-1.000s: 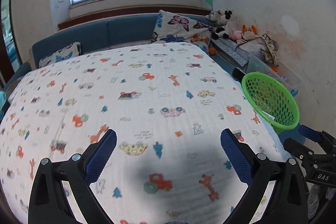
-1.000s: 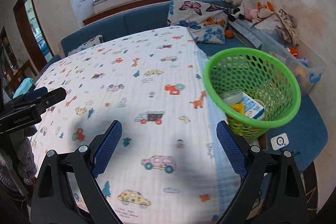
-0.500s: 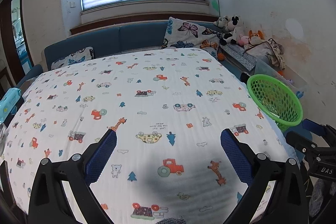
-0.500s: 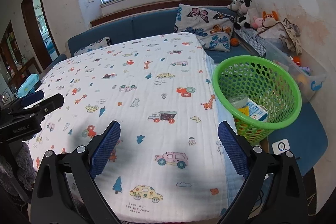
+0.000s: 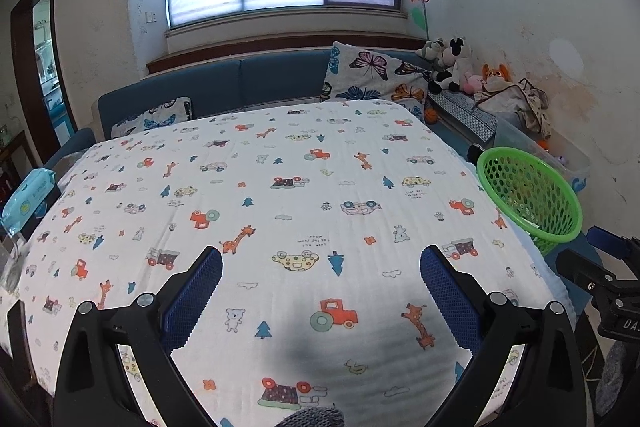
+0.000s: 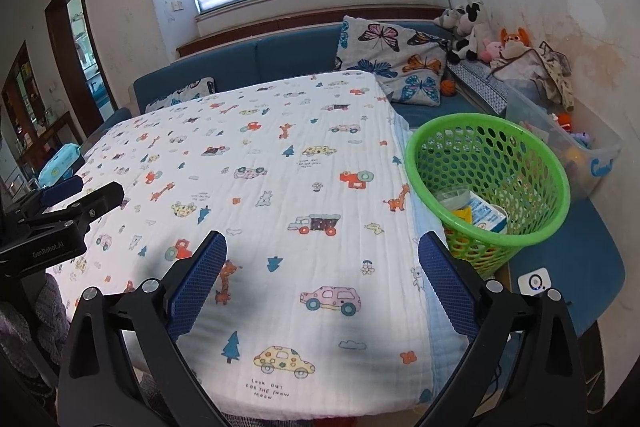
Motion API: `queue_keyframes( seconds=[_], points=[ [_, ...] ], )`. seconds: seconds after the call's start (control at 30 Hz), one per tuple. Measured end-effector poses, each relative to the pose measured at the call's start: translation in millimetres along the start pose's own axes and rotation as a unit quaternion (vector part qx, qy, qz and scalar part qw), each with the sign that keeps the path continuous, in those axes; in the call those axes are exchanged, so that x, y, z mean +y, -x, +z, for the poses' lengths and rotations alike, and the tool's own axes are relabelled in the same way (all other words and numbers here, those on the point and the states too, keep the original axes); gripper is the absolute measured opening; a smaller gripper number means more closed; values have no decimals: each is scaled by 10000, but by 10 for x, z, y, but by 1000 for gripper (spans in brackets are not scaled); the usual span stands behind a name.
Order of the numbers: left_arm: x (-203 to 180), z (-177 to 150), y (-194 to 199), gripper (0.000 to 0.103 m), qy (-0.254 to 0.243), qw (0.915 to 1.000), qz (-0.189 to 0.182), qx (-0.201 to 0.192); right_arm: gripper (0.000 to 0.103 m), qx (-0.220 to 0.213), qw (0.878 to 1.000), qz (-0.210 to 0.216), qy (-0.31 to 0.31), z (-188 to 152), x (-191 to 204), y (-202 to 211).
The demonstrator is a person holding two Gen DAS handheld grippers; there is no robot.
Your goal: Collect trash
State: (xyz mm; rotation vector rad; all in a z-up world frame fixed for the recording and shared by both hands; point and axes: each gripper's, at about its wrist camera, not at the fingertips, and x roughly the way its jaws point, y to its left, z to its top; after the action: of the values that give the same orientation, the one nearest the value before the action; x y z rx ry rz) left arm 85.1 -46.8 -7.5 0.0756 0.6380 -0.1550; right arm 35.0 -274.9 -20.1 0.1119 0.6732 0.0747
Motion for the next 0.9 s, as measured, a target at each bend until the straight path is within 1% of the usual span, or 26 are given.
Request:
queue_keyframes(
  seconds=[0.27, 0.9],
  points=[
    [21, -20, 38, 96, 26, 10000, 57, -49, 98, -6, 10000, 18, 12, -16, 25, 25],
    [5, -36, 77, 96, 24, 9999, 98, -92, 98, 21, 10000, 16, -3, -31, 46, 25]
  ],
)
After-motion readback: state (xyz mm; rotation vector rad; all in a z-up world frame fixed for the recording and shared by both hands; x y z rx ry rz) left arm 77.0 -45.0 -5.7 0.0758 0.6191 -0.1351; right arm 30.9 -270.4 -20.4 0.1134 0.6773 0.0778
